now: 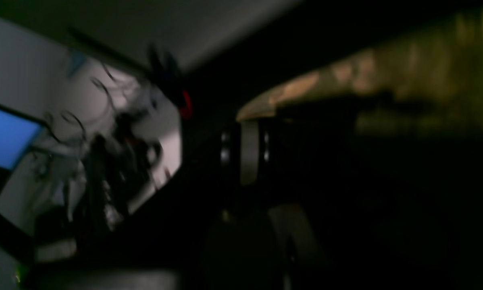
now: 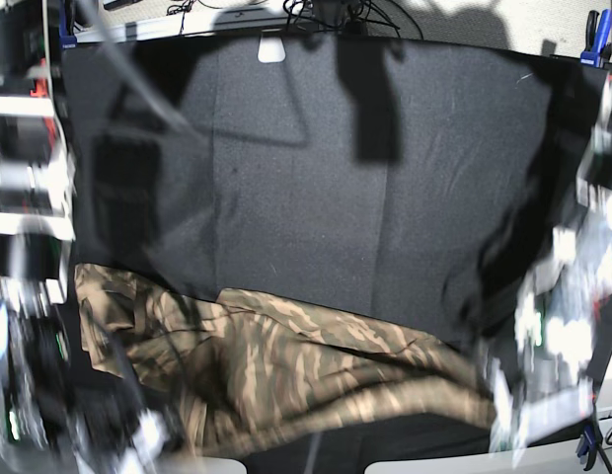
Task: Layout the t-shirt on the table in an organized manner, then fold the t-shirt properly
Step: 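Lift the shirt with both grippers and swing it over the table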
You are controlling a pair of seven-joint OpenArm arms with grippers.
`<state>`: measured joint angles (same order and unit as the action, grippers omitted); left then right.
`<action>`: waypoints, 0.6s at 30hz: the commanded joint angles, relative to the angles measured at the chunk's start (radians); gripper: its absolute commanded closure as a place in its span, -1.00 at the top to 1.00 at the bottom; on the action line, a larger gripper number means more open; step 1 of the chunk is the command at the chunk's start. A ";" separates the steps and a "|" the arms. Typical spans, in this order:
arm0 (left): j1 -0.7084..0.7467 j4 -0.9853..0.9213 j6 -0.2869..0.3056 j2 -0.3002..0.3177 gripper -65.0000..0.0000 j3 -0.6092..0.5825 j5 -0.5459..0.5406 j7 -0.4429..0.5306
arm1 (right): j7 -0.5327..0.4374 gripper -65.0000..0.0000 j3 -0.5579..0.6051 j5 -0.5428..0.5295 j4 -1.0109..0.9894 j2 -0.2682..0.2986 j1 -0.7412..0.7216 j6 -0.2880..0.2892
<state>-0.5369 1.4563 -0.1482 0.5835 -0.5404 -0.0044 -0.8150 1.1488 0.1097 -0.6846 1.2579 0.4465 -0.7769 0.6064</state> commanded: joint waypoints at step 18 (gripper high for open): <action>0.502 0.364 -0.014 0.121 -1.00 0.011 0.184 -0.053 | -0.027 -1.00 -0.031 -0.079 0.332 0.152 0.555 0.038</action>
<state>-0.0193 1.8015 -0.1490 0.6910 -0.5404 0.1589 -0.8761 1.1397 0.0925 -0.7540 1.5742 0.5812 -0.1967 0.6407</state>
